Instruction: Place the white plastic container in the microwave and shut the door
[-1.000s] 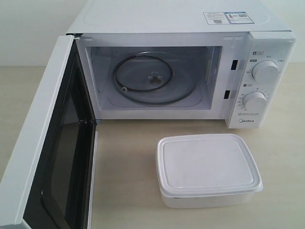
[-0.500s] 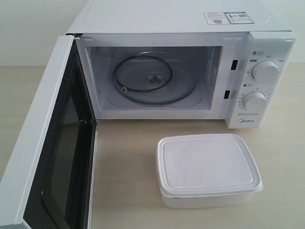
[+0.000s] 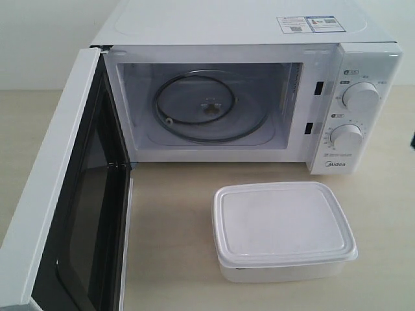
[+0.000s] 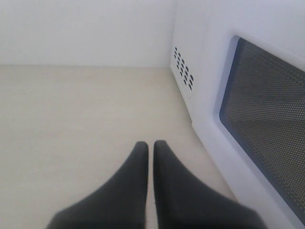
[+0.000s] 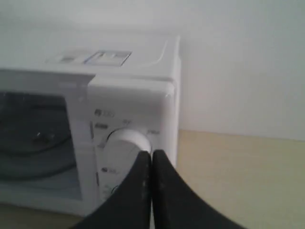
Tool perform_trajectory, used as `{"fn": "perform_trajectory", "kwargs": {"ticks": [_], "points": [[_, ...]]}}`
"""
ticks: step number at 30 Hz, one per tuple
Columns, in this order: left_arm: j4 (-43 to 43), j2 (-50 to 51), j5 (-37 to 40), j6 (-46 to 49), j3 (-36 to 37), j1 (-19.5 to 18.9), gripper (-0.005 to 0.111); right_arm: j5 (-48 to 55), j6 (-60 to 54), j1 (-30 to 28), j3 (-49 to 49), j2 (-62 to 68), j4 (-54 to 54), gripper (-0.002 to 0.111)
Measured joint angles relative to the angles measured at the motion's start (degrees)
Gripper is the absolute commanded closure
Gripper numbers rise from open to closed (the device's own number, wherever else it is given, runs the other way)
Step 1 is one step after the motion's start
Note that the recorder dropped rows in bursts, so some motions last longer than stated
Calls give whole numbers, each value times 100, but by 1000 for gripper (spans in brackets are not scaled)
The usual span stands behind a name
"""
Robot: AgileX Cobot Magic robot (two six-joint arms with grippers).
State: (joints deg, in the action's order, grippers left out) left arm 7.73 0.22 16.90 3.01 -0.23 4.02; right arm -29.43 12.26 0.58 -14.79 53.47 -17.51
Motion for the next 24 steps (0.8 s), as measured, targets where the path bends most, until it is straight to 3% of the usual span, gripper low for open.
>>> {"fn": "perform_trajectory", "kwargs": {"ticks": [3,10,14,24], "points": [[0,0,0,0,0,0,102,-1157,676,0,0,1194,-1654,108],[0,0,0,0,0,0,102,-2486,1137,0,278,2206,-2903,108],[0,0,0,0,0,0,102,-3108,823,0,625,2469,-3154,108],[0,0,0,0,0,0,102,-2912,-14,0,909,2836,-2497,108]]}}
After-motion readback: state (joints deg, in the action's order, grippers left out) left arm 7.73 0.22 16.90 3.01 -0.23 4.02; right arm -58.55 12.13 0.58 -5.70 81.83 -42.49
